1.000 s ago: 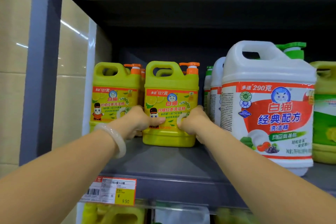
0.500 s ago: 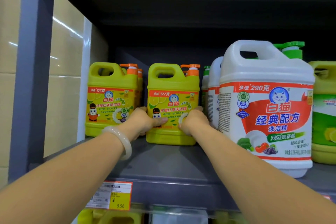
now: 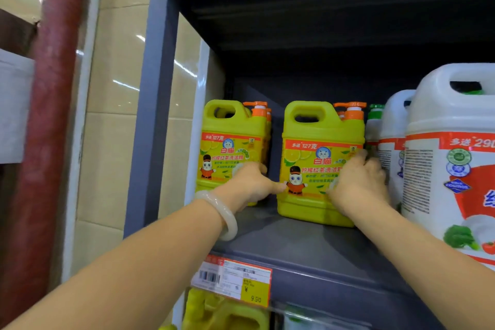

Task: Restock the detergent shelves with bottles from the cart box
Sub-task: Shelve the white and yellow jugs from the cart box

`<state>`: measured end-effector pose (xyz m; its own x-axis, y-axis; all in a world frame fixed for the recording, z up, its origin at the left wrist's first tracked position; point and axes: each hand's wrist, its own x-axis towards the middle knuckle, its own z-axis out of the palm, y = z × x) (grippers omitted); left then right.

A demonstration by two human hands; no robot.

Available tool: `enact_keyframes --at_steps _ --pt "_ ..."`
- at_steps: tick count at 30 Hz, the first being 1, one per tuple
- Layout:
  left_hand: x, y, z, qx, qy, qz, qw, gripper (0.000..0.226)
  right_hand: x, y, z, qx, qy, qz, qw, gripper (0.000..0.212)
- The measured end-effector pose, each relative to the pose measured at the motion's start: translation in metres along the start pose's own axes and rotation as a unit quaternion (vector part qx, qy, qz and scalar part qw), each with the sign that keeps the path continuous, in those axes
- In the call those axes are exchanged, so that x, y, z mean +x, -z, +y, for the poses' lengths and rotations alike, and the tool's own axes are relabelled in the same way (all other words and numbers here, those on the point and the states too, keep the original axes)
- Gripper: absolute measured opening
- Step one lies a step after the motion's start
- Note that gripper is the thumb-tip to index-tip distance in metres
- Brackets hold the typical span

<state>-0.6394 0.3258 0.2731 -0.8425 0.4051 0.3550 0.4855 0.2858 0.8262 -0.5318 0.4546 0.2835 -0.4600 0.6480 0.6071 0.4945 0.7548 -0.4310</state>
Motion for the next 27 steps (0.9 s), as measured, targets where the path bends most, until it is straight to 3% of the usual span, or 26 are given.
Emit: enact_keyframes --at_steps 5,9,13,16,23,27 --pt "0.003 0.027 -0.011 0.008 -0.004 0.115 0.993 0.057 -0.02 0.008 -0.022 -0.047 0.174 0.045 0.983 0.065" --pt "0.01 0.044 -0.017 0.018 -0.005 0.173 0.985 0.072 -0.032 0.001 -0.051 0.043 0.257 -0.057 0.964 0.064" --pt "0.03 0.056 -0.025 0.036 0.054 0.209 0.976 0.08 -0.028 -0.015 -0.078 0.101 0.207 -0.227 0.946 0.074" --pt "0.042 0.07 -0.034 0.036 0.105 0.212 0.971 0.082 -0.021 -0.025 -0.09 0.119 0.168 -0.31 0.928 0.085" --pt "0.056 0.071 -0.052 0.022 0.112 0.121 0.986 0.121 0.001 -0.055 -0.091 0.188 0.103 -0.34 0.916 0.101" --pt "0.063 0.069 -0.056 0.037 0.124 0.114 0.985 0.116 0.004 -0.073 -0.088 0.254 0.073 -0.34 0.903 0.103"
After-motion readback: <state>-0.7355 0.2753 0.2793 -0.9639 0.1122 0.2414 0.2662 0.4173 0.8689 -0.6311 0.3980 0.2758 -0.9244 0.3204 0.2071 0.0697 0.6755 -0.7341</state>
